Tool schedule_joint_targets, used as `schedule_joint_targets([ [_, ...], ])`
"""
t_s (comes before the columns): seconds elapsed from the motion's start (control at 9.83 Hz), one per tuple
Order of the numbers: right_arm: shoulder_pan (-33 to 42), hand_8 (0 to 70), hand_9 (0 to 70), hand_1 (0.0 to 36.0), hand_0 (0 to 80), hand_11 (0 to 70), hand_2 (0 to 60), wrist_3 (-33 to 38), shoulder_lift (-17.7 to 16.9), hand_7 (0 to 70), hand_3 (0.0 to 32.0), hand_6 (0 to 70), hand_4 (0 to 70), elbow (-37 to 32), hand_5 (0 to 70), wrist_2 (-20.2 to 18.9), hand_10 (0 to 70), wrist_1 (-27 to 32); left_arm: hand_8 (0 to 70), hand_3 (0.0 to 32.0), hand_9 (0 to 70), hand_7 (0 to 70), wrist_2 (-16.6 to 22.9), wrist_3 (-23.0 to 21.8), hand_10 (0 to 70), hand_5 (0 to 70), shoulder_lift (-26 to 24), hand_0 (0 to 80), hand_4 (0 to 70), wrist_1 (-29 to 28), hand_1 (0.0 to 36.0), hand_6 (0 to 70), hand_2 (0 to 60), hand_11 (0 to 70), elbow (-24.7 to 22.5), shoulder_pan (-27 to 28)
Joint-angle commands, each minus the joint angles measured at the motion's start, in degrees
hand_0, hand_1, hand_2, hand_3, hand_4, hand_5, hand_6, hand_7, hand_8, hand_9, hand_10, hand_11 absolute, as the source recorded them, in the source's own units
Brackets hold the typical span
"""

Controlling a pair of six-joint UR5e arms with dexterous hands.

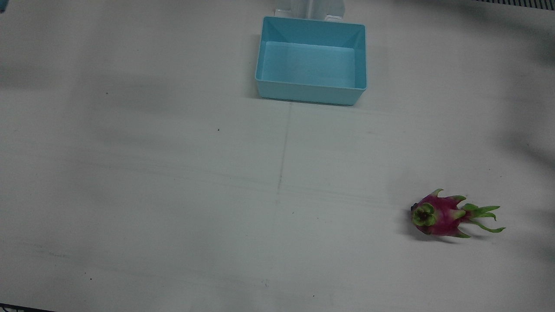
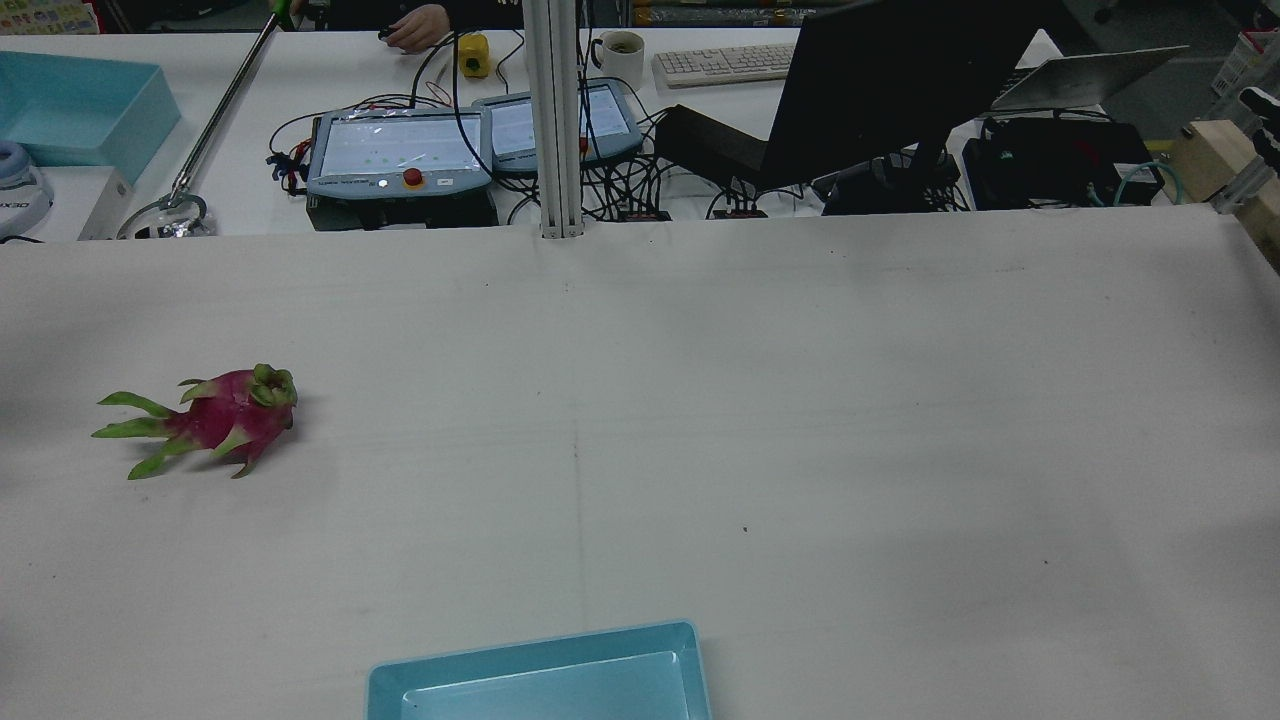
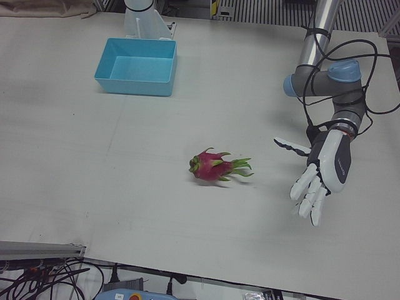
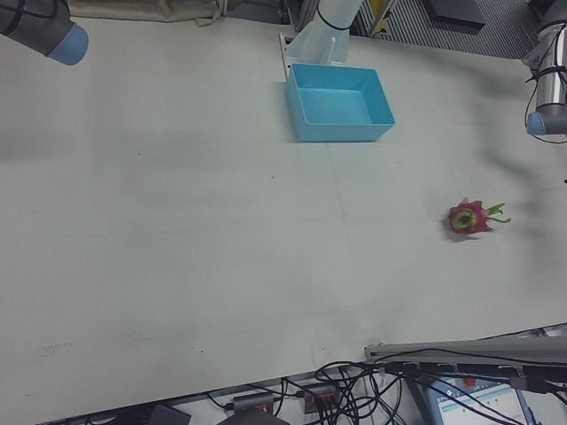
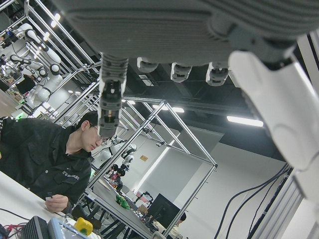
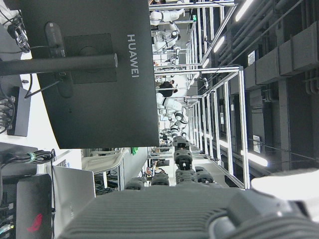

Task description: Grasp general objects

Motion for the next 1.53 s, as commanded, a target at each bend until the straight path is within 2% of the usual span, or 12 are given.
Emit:
schedule_joint_targets([
  [0.0, -0.09, 0.0, 0.0, 0.0, 0.0, 0.0, 0.0, 0.00, 0.00, 0.0, 0.0, 0.0, 0.0, -0.01, 0.0, 0.00, 0.0, -0.10, 0.0, 17.2, 0.9, 11.9, 3.03, 4.59, 0.0, 5.0, 0.04, 50.8, 0.0, 10.01, 18.3, 0.0, 0.0, 0.0, -9.05, 0.19],
  [0.1, 0.00, 0.0, 0.0, 0.0, 0.0, 0.0, 0.0, 0.00, 0.00, 0.0, 0.0, 0.0, 0.0, 0.07, 0.0, 0.00, 0.0, 0.07, 0.0, 18.2, 1.2, 13.3, 6.80, 7.91, 0.0, 6.8, -0.14, 51.2, 0.0, 13.98, 18.9, 0.0, 0.4, 0.0, -11.01, 0.19],
  [0.31, 0.00, 0.0, 0.0, 0.0, 0.0, 0.0, 0.0, 0.00, 0.00, 0.0, 0.0, 0.0, 0.0, -0.01, 0.0, 0.00, 0.0, -0.02, 0.0, 20.0, 1.3, 13.8, 10.95, 11.01, 0.0, 8.7, 0.65, 51.8, 0.0, 17.08, 19.6, 0.0, 1.2, 0.0, -11.03, -0.16],
  [0.51, 0.00, 0.0, 0.0, 0.0, 0.0, 0.0, 0.0, 0.00, 0.00, 0.0, 0.0, 0.0, 0.0, 0.07, 0.0, 0.00, 0.0, -0.02, 0.0, 22.2, 1.1, 12.5, 12.01, 13.64, 0.0, 8.1, 5.20, 51.8, 0.0, 17.27, 20.2, 0.0, 1.1, 0.0, -13.73, -0.16],
  [0.61, 0.00, 0.0, 0.0, 0.0, 0.0, 0.0, 0.0, 0.00, 0.00, 0.0, 0.0, 0.0, 0.0, 0.07, 0.0, 0.00, 0.0, -0.02, 0.0, 24.0, 1.0, 12.3, 13.33, 15.92, 0.0, 8.3, 7.14, 52.5, 0.0, 19.36, 20.9, 0.0, 1.9, 0.0, -16.89, -0.16],
  [0.71, 0.00, 0.0, 0.0, 0.0, 0.0, 0.0, 0.0, 0.00, 0.00, 0.0, 0.0, 0.0, 0.0, 0.07, 0.0, 0.00, 0.0, -0.02, 0.0, 24.4, 1.0, 12.3, 14.21, 18.99, 0.0, 8.6, 9.16, 53.3, 0.0, 20.86, 21.9, 0.0, 2.6, 0.0, -19.18, 0.01],
  [0.92, 0.00, 0.0, 0.0, 0.0, 0.0, 0.0, 0.0, 0.00, 0.00, 0.0, 0.0, 0.0, 0.0, 0.07, 0.0, 0.00, 0.0, -0.02, 0.0, 25.4, 1.0, 12.0, 14.22, 22.26, 0.0, 7.8, 9.70, 53.8, 0.0, 22.98, 22.6, 0.0, 3.0, 0.0, -20.17, 0.45],
  [1.12, 0.00, 0.0, 0.0, 0.0, 0.0, 0.0, 0.0, 0.00, 0.00, 0.0, 0.0, 0.0, 0.0, 0.07, 0.0, -0.09, 0.0, 0.07, 0.0, 27.6, 1.1, 12.6, 13.26, 22.71, 0.0, 8.9, 9.09, 55.8, 0.0, 22.72, 25.6, 0.0, 7.6, 0.0, -20.17, 3.33],
  [1.32, 0.00, 0.0, 0.0, 0.0, 0.0, 0.0, 0.0, 0.00, 0.00, 0.0, 0.0, 0.0, 0.0, 0.07, 0.0, -0.09, 0.0, -0.02, 0.0, 29.4, 1.2, 13.2, 8.18, 22.71, 0.0, 9.5, 8.91, 56.9, 0.0, 20.53, 27.6, 0.0, 11.4, 0.0, -20.17, 8.51],
  [1.42, 0.00, 0.0, 0.0, 0.0, 0.0, 0.0, 0.0, 0.00, 0.00, 0.0, 0.0, 0.0, 0.0, 0.07, 0.0, 0.00, 0.0, -0.02, 0.0, 28.8, 1.2, 13.2, 4.59, 22.71, 0.0, 10.1, 7.87, 57.5, 0.0, 20.09, 28.4, 0.0, 12.6, 0.0, -20.17, 12.71],
])
